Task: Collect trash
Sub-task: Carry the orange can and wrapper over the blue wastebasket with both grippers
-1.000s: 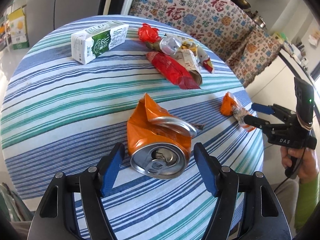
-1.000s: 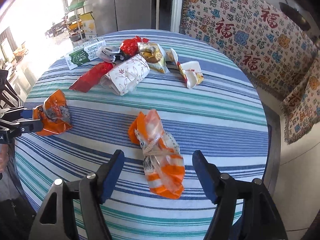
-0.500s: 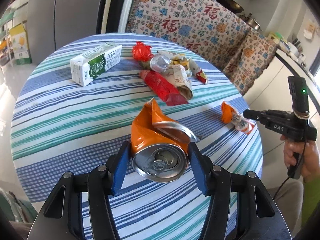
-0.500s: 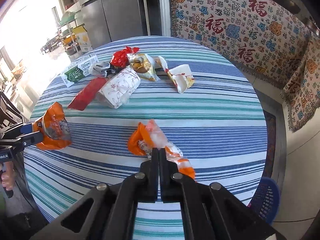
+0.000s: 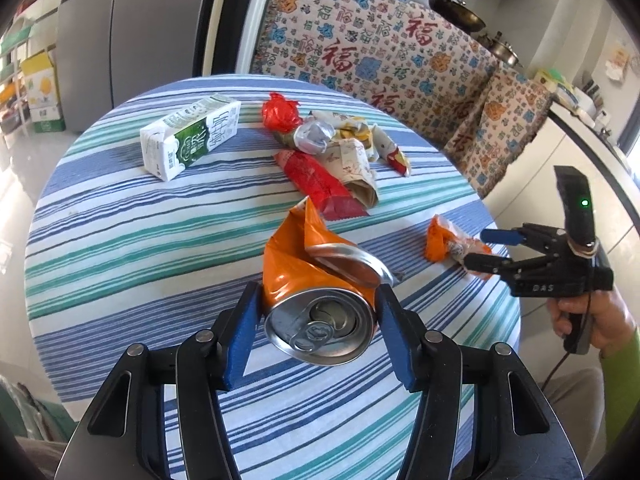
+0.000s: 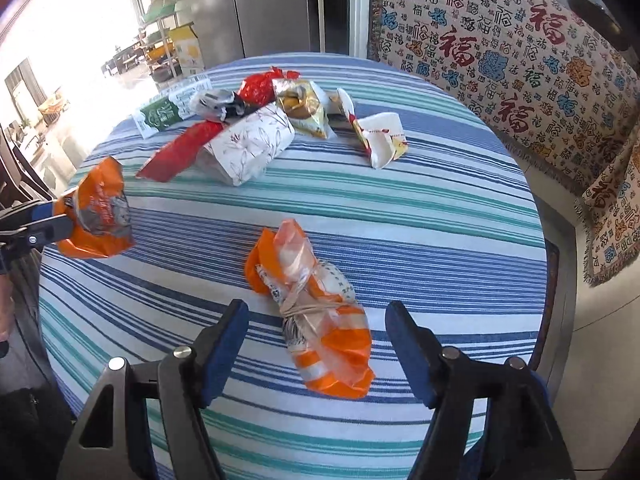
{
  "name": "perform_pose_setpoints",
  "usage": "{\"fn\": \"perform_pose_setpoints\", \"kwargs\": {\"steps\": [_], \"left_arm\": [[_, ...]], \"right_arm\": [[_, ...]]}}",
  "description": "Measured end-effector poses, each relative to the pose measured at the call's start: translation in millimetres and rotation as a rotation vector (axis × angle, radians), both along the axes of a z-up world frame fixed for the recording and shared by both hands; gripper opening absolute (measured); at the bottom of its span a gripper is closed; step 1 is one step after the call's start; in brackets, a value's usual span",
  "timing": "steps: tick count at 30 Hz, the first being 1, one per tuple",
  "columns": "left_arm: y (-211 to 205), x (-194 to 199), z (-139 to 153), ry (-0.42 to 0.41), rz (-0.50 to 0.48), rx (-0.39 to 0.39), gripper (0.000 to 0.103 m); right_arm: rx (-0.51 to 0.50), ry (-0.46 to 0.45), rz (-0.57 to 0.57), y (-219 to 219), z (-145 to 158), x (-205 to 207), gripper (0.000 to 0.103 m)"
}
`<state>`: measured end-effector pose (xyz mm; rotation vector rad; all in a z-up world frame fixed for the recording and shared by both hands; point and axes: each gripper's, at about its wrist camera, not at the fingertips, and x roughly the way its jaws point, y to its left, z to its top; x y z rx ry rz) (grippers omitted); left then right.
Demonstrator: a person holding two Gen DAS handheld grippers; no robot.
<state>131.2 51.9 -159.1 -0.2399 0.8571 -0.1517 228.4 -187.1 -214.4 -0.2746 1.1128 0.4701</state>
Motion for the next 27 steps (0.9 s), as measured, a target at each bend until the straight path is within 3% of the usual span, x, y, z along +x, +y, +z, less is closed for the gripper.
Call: {"fn": "perform_pose_setpoints", "kwargs": {"steps": [1, 7, 13, 16, 22, 27], "left_arm": [[-1.9, -1.3, 1.0, -0.001, -0.003, 0.002, 0.059], [-12.7, -8.9, 8.0, -0.011, -0.020, -0.003, 0.059], [-47.0, -2.0, 22.9, -0.041, -0.082, -0.013, 0.059], [-73.8, 9.6, 29.8, -0.044, -0.131, -0.032, 0.059], [-165.0, 43.4, 43.3, -0.052, -0.280, -0.062, 0.059], [-263.3, 70.3, 42.9, -0.042, -0.410, -0.040, 0.059]], "right_arm": [[0.003, 0.030, 0.002, -0.3, -6.0, 2.4, 0.048], [0.107, 0.006, -0.084, -18.8, 15.1, -11.0, 0.047], [0.279, -0.054, -0.280, -69.8, 46.9, -19.4, 0.047], [0.313, -0.107, -0.404, -110.0, 60.3, -25.7, 0.047], [0.266, -0.171, -0.652, -204.0, 66.1, -43.1, 0.047], [0.230, -0.149, -0.833, -275.8, 47.5, -58.9, 0.047]]}}
